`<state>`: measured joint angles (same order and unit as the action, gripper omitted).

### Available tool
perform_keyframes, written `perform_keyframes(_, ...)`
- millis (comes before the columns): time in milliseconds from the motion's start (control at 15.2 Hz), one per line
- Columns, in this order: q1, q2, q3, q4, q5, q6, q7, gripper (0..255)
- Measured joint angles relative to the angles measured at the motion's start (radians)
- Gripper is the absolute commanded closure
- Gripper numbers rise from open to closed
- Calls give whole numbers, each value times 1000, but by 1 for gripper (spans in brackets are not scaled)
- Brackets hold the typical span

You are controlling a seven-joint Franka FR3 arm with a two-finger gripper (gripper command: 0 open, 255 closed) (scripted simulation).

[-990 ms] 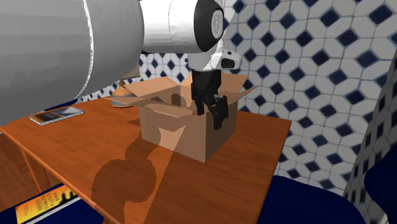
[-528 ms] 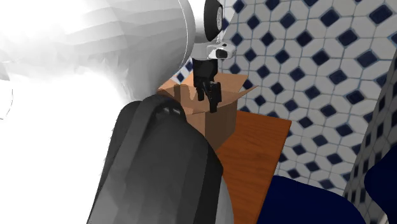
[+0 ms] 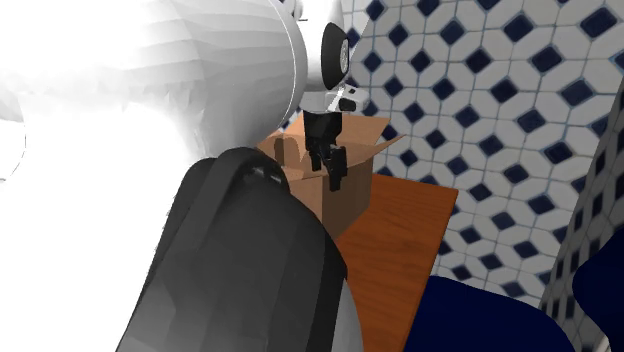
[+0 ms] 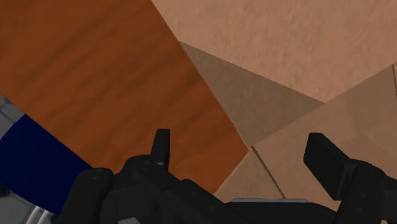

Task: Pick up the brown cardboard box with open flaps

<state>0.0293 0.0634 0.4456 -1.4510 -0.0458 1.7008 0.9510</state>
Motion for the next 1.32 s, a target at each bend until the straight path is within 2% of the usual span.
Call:
perform_keyframes(66,0,-1,0,-7,1,6,0,255)
perform_keyframes(726,0,-4,1,-11,3,13,0,255)
perform_keyframes(1320,14,50,7,156,-25,-114,10,255)
